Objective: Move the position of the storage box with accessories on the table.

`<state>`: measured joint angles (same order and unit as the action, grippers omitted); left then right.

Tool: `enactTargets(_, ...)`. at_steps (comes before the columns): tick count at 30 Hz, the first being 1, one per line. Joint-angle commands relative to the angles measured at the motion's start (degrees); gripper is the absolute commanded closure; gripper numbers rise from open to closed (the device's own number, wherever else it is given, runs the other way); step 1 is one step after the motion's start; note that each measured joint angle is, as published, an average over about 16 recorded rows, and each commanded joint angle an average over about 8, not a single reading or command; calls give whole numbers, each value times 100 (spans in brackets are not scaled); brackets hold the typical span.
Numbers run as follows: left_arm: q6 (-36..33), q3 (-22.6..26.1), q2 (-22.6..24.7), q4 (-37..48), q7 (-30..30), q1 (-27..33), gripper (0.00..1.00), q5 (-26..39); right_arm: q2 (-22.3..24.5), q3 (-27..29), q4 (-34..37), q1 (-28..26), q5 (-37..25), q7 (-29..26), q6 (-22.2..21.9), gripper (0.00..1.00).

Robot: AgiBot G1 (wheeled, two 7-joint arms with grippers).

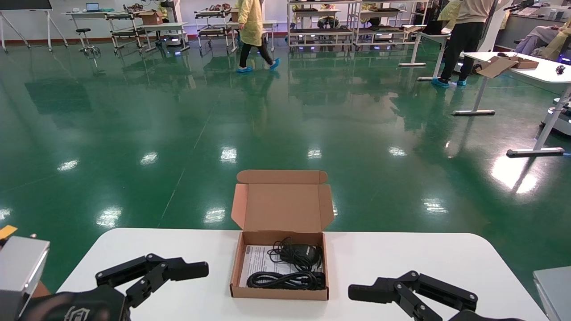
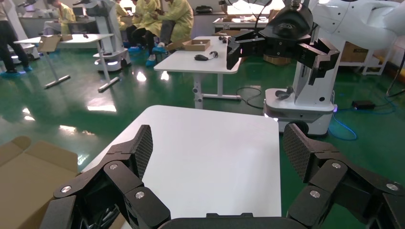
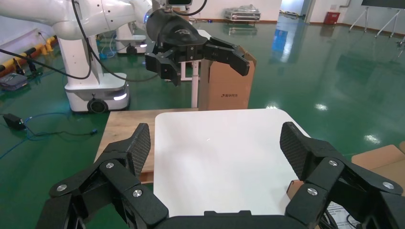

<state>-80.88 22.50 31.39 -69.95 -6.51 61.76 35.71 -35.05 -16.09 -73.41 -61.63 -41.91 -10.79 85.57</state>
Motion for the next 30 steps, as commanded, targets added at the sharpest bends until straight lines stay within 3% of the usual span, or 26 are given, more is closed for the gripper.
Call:
enactTargets(1, 0, 0, 0, 0, 0, 0, 0, 0, 0, 0, 0, 0, 0, 0, 0, 0)
enactTargets(14, 0, 0, 0, 0, 0, 0, 0, 0, -35, -90, -14, -209, -143, -3, 143, 0)
enactTargets(18, 0, 0, 0, 0, 0, 0, 0, 0, -212, -218, 164, -672, -330, 154, 352, 0)
enactTargets(23, 0, 0, 0, 0, 0, 0, 0, 0, -567, -377, 899, -1323, -439, 304, 418, 0)
enactTargets(26, 0, 0, 0, 0, 0, 0, 0, 0, -749, -652, 1470, -1796, -735, -61, 391, 0)
enactTargets(30, 0, 0, 0, 0, 0, 0, 0, 0, -1010, -1247, 2299, -2618, -1596, -835, 364, 0)
